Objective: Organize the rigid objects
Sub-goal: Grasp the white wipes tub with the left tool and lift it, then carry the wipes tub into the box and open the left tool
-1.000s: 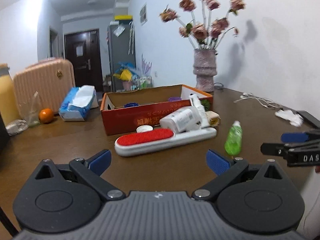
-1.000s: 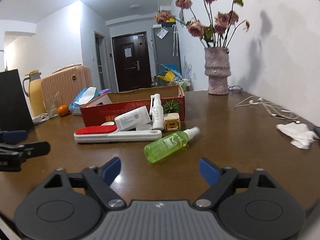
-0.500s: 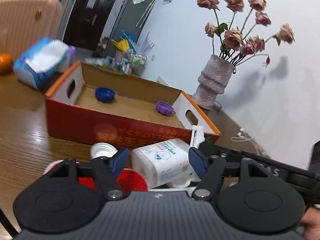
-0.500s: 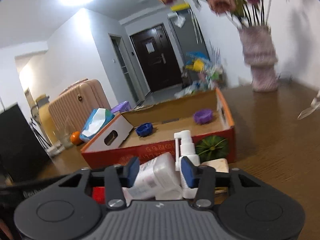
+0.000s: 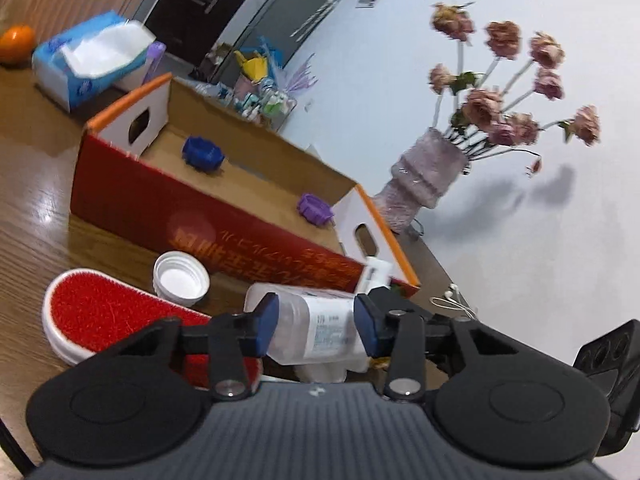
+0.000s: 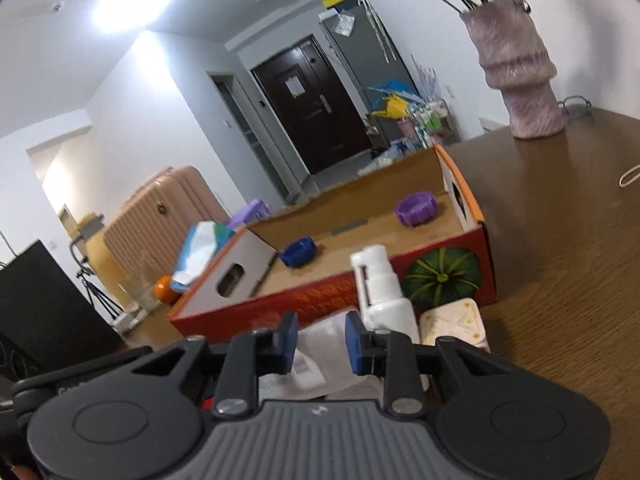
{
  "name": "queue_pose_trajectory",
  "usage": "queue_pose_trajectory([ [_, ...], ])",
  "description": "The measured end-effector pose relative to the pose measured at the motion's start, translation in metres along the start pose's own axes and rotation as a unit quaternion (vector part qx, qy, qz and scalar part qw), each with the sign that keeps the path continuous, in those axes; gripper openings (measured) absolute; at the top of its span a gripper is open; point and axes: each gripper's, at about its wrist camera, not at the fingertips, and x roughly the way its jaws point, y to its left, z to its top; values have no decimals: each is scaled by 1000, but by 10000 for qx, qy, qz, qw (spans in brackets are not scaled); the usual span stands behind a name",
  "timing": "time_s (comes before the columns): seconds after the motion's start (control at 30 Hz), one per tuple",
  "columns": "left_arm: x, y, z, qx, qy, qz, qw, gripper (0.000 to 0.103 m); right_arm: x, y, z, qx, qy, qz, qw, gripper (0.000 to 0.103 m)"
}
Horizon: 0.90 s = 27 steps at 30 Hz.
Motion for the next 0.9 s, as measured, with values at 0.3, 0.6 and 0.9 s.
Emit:
queue_pose_trajectory([
  [0.3,-103,-9,-33,252,-26,-155,9996,40,-80,44,-41,-286,146,339,9989,25],
  [0.6,-153,17,-78,108,288,123,9995,39,-103,69,-118,-118,818,255,9963,25],
  [0.9,-157,34,-90,-31,536,33,9985,47,-119,83,-129,-228,801,41,9965,27],
])
